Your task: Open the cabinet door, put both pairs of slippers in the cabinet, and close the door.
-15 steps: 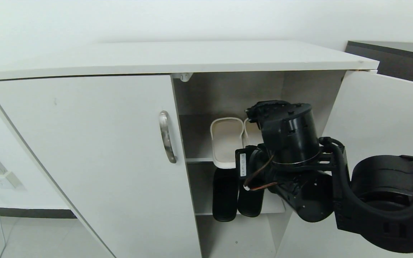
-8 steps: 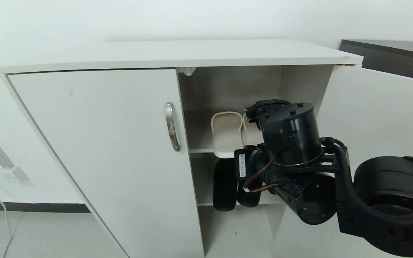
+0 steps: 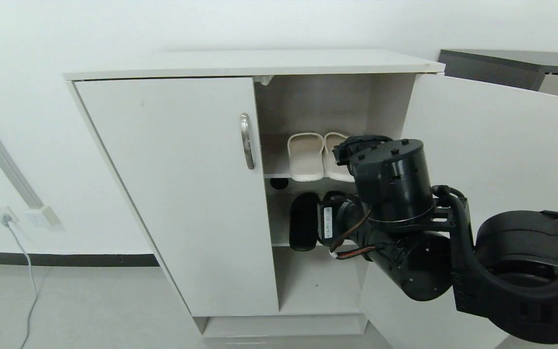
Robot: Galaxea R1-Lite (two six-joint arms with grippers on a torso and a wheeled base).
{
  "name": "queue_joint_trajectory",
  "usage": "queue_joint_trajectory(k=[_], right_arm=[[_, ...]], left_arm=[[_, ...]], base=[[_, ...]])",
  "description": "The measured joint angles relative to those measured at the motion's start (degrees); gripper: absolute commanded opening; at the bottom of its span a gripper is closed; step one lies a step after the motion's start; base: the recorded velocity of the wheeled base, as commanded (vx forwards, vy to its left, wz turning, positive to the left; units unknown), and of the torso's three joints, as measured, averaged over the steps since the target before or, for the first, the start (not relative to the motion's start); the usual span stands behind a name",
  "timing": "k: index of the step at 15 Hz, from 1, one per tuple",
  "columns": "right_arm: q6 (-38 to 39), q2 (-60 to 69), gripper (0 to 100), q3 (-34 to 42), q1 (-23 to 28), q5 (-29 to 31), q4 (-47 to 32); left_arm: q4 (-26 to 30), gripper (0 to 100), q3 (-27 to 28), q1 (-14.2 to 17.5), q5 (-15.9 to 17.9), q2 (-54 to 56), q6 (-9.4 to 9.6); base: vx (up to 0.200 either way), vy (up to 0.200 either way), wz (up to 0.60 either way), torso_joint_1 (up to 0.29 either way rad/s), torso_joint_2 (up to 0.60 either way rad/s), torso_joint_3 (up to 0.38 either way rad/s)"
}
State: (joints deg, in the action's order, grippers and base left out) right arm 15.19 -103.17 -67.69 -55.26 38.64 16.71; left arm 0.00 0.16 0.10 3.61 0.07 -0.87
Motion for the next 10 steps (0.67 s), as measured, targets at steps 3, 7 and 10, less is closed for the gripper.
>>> queue_joint_trajectory(k=[3, 7, 10], right_arm=[[0.33, -1.13, 0, 0.88, 0.05, -0.06, 2.68], [0.38, -2.69, 0, 3.47, 0.38, -0.52, 8.28], [0.13, -3.86, 0, 7.61, 1.02, -3.15, 13.67]], left_arm=[[0.0, 0, 0.0, -0.05, -0.02, 0.0, 0.0], [0.0, 0, 0.02, -0.05, -0.02, 0.0, 0.02], [0.0, 0, 0.02, 0.0, -0.02, 0.0, 0.0]], base=[[-0.2, 0.0, 0.0, 0.001, 0.0, -0.001], [-0.1, 0.0, 0.0, 0.0, 0.0, 0.002], [0.0, 0.0, 0.0, 0.0, 0.0, 0.0]])
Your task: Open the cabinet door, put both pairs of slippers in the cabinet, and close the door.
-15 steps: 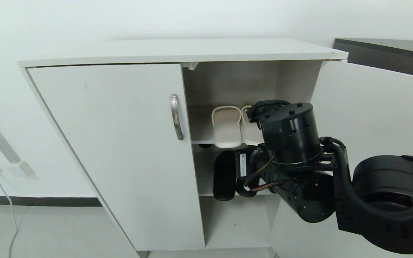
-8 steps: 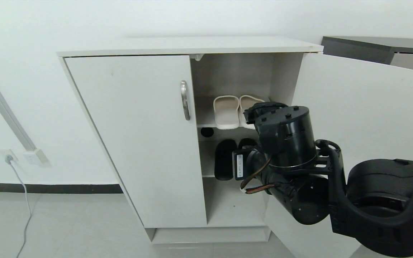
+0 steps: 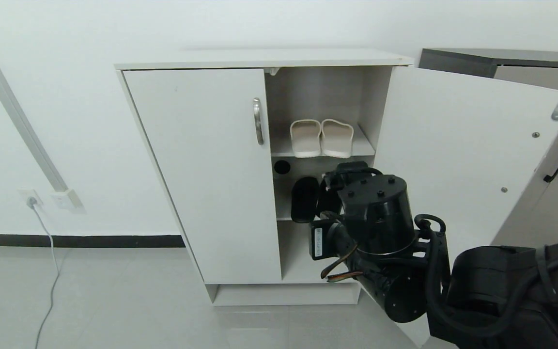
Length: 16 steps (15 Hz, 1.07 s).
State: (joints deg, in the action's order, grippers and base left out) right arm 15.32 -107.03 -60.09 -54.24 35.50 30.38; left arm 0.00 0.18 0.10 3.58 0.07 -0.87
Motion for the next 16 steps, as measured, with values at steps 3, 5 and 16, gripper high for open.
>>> queue_joint_trajectory(k=[3, 5, 16], right_arm=[[-1.54, -0.66, 0, 4.8, 1.56, -2.15, 3.89], [-1.58, -1.1, 0, 5.73, 2.19, -2.22, 3.96], [-1.37, -1.79, 0, 7.34, 3.11, -2.13, 4.07]], left_arm=[[0.0, 0, 0.0, 0.0, 0.05, 0.0, 0.0], [0.0, 0, 0.0, -0.07, 0.0, 0.0, -0.02], [0.0, 0, -0.02, 0.0, -0.06, 0.0, -0.15]], base=[[0.0, 0.0, 0.0, 0.0, 0.0, 0.0], [0.0, 0.0, 0.0, 0.0, 0.0, 0.0], [0.0, 0.0, 0.0, 0.0, 0.0, 0.0]])
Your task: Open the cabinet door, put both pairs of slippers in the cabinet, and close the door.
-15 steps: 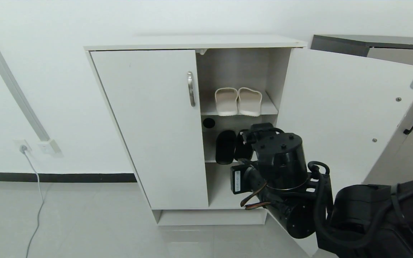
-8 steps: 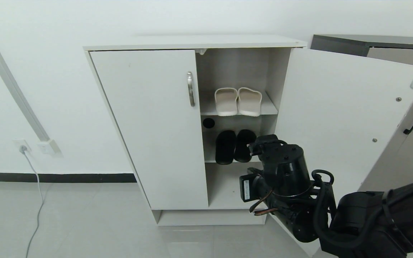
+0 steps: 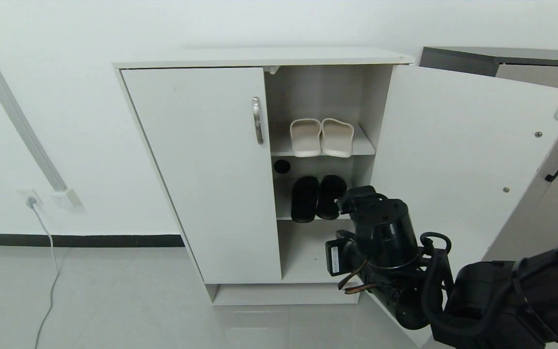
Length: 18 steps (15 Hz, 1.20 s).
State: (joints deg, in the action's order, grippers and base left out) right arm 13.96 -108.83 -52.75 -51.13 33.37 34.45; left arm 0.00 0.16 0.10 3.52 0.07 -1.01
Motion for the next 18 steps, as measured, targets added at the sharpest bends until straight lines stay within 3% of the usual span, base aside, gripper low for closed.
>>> queue_joint_trajectory(k=[5, 11, 18], right_arm=[[0.16, -0.11, 0, 0.2, 0.0, -0.06, -0.07], [0.11, -0.21, 0, 0.22, -0.16, -0.09, 0.09], [0.11, -0.33, 0, 0.27, 0.0, -0.06, -0.02]], left_arm=[[0.02, 0, 0.0, -0.02, -0.02, 0.0, -0.02], [-0.05, 0, 0.06, 0.01, 0.0, 0.0, 0.0], [0.0, 0, 0.0, -0.02, 0.02, 0.0, 0.04]], base=[[0.0, 0.0, 0.0, 0.001, -0.04, -0.045], [0.0, 0.0, 0.0, 0.026, -0.38, -0.359], [0.0, 0.0, 0.0, 0.122, -0.47, -0.343]])
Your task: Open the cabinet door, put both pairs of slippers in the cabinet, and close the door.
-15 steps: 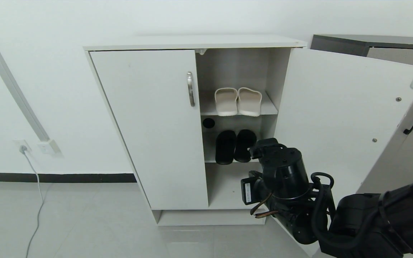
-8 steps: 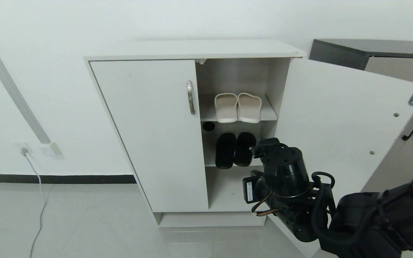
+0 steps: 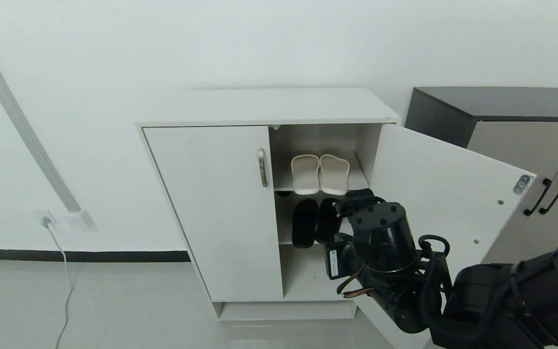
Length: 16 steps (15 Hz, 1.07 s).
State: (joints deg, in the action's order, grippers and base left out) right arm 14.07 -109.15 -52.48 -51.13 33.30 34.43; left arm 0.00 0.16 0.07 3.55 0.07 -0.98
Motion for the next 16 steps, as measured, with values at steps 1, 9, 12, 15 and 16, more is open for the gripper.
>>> queue_joint_trajectory(k=[1, 9, 12, 15, 16], right_arm=[[0.0, -0.07, 0, 0.0, 0.06, 0.02, 0.02], [-0.04, -0.57, 0, 0.02, 0.0, 0.09, 0.02], [-0.01, -0.66, 0, 0.02, -0.02, 0.09, 0.0], [0.0, -0.66, 0, 0.02, 0.0, 0.09, 0.0], [-0.01, -0.66, 0, 0.02, 0.0, 0.09, 0.0]], left_arm=[[0.0, 0, 0.0, 0.0, -0.02, 0.0, 0.0], [0.0, 0, 0.0, 0.0, 0.0, 0.0, -0.02], [0.0, 0, 0.02, 0.0, -0.02, 0.0, -0.04], [0.0, 0, 0.02, 0.0, -0.02, 0.0, -0.04], [0.0, 0, 0.02, 0.0, -0.02, 0.0, -0.04]], base=[[0.0, 0.0, 0.0, 0.149, -0.48, -0.334], [0.0, 0.0, 0.0, 0.179, -0.5, -0.315], [0.0, 0.0, 0.0, 0.217, -0.53, -0.316], [0.0, 0.0, 0.0, 0.232, -0.55, -0.317], [0.0, 0.0, 0.0, 0.246, -0.57, -0.325]])
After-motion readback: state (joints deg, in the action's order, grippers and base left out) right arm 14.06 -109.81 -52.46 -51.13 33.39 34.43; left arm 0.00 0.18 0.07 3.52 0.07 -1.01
